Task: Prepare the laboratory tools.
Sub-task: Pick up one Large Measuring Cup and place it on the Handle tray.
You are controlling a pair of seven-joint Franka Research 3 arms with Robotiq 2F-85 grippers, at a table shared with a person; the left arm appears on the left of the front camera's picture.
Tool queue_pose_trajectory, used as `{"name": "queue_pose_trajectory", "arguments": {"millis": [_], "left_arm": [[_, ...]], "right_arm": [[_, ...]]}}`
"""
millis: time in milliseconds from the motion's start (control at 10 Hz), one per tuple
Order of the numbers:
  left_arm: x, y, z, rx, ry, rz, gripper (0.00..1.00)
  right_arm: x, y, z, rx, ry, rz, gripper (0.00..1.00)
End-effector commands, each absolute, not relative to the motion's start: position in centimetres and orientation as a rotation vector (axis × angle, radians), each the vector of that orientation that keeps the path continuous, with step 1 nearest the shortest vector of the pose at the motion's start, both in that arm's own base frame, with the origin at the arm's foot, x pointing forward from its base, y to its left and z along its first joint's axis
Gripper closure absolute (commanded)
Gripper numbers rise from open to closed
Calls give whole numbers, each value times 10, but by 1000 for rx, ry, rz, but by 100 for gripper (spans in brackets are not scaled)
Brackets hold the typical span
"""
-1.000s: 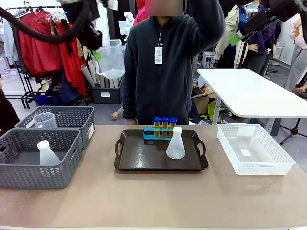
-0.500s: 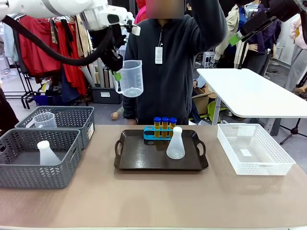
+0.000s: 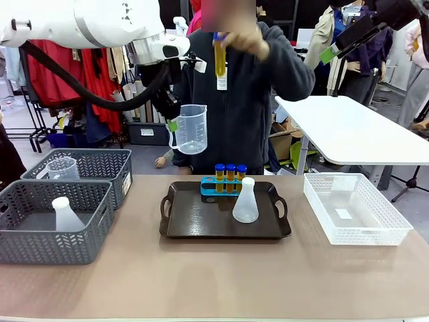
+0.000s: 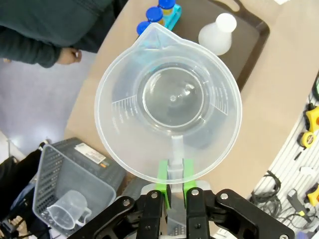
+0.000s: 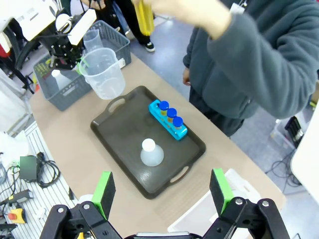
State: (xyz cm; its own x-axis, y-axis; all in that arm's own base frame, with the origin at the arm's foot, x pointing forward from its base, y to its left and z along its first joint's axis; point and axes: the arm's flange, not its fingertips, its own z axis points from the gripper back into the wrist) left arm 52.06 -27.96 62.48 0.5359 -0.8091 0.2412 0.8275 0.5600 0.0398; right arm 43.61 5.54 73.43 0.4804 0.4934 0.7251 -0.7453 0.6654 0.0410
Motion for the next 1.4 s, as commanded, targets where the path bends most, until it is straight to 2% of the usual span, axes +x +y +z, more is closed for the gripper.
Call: {"name": "queue_pose_trajectory", "arguments": {"millis": [0, 500, 900, 1300], "left_arm": [[520, -280, 628, -82, -249, -976, 100], [520, -271, 628, -73, -231, -989, 100], [507, -221, 642, -33, -242, -889, 100], [509, -215, 640, -42, -242, -840, 100]], "right_arm": [[435, 55, 735, 377, -748, 781, 0], [435, 55, 735, 377, -748, 781, 0], [435, 55, 735, 377, -748, 781, 0], [435, 55, 735, 377, -748, 781, 0]]}}
